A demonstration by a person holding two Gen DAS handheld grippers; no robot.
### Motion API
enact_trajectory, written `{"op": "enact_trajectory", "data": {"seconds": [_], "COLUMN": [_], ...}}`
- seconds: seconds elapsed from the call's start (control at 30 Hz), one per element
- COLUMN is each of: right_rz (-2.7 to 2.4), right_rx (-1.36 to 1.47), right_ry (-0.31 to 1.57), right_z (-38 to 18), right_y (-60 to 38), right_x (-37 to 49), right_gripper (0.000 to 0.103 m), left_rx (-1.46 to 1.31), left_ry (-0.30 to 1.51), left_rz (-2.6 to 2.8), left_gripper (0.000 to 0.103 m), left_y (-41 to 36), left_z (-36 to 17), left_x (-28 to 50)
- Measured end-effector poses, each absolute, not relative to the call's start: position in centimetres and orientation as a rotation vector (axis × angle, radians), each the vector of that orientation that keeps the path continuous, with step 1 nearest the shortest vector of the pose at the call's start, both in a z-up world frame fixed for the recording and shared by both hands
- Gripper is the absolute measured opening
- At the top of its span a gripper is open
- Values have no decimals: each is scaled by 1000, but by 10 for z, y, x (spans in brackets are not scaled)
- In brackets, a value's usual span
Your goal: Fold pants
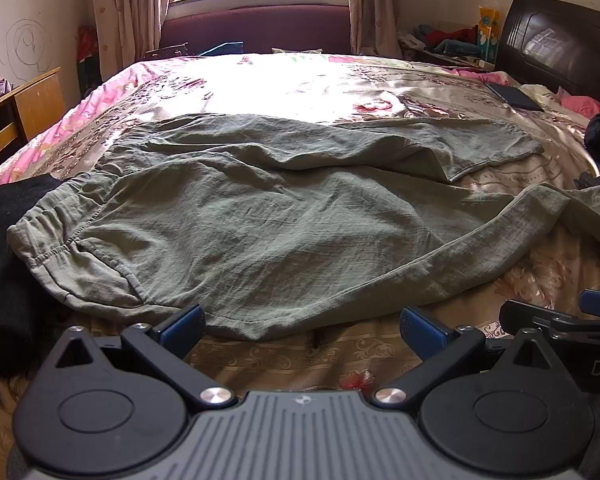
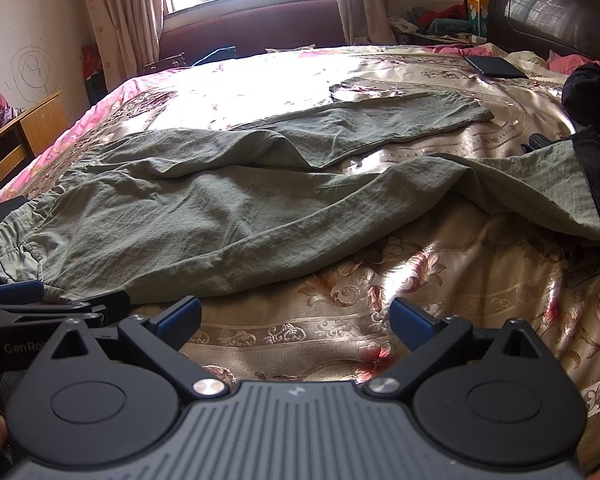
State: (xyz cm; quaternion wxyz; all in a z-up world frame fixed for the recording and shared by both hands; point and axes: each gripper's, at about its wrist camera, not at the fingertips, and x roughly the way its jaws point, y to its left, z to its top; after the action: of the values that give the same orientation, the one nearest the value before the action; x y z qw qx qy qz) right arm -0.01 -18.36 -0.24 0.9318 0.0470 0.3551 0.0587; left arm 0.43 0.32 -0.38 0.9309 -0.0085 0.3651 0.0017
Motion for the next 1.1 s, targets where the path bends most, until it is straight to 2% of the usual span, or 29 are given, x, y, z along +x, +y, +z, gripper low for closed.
{"op": "enact_trajectory", "data": {"seconds": [0.67,0.97,1.1], "right_rz": [175,311,304], "right_rx": [70,-10,-53], "right_ry": [710,680,717], "right_z": [7,16,3], "right_y": [-174,-127,-109], "right_x": [6,76,110], "right_gripper": [99,99,99], "left_rx": [0,122,177], "left_ry": [746,637,693], "left_rz": [16,128,178], "left_gripper": [103,103,103], "left_y": [11,86,120], "left_z": [2,27,10], "left_x": [2,39,71]}}
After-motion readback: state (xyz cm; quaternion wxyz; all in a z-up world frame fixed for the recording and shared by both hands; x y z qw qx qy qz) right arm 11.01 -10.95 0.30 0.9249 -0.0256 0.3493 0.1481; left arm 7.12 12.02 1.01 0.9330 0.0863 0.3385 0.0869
